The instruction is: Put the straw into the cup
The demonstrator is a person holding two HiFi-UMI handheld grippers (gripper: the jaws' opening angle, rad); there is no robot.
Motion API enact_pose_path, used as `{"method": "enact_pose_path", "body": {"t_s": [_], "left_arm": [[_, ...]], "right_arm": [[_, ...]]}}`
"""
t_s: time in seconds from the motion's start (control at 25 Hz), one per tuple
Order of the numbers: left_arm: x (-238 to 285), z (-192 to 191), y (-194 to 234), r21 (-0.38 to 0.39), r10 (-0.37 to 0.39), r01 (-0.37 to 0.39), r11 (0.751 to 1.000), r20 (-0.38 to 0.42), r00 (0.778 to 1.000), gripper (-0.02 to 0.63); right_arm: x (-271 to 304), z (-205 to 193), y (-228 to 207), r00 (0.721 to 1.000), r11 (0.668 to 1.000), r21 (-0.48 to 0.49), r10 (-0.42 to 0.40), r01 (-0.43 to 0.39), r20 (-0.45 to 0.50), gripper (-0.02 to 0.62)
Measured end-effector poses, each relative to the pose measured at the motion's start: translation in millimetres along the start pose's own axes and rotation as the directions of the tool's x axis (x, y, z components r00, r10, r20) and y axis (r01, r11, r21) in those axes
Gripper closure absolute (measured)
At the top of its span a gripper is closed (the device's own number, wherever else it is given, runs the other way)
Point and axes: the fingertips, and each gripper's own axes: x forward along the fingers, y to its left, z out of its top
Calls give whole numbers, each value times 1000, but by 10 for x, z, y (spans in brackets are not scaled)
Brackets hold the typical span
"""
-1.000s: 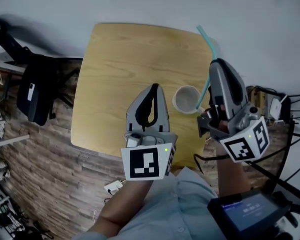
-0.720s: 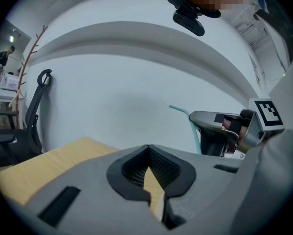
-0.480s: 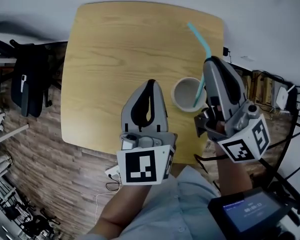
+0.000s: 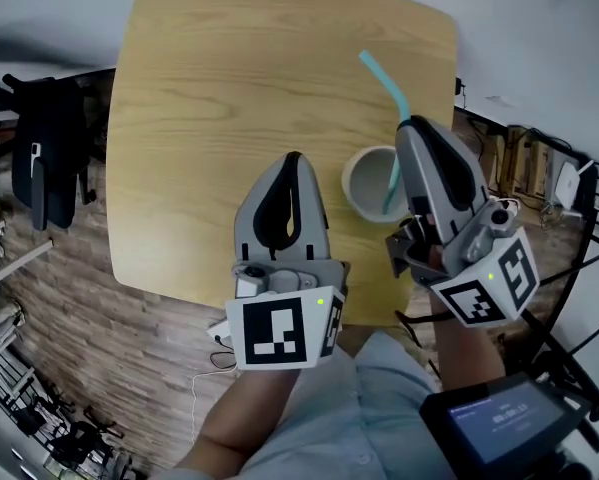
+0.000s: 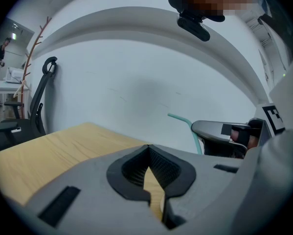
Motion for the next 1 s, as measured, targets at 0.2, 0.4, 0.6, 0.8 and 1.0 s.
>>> {"method": "enact_pose_path", "body": {"t_s": [0.2, 0.4, 0.6, 0.8, 1.0], "left_arm": [[-17, -17, -20, -8, 2, -2, 1000, -6, 1000, 607], [-20, -58, -8, -9, 2, -2, 1000, -18, 1000, 607], [-11, -88, -38, -1, -7, 7, 1000, -20, 1000, 607], [-101, -87, -151, 5, -23, 23, 1000, -21, 1000, 607], [-165, -32, -186, 19, -46, 46, 999, -13, 999, 607]], "right_arm": [[-40, -67, -19, 999, 1000, 4, -15, 15, -31, 575], [-53, -193, -16, 997, 1000, -12, -18, 17, -74, 572], [-76, -242, -73, 995, 999, -23, -40, 38, -92, 567], [-209, -243, -42, 992, 998, -35, -62, 59, -106, 541], [-286, -229, 17, 992, 996, -46, -82, 78, -91, 541]]}}
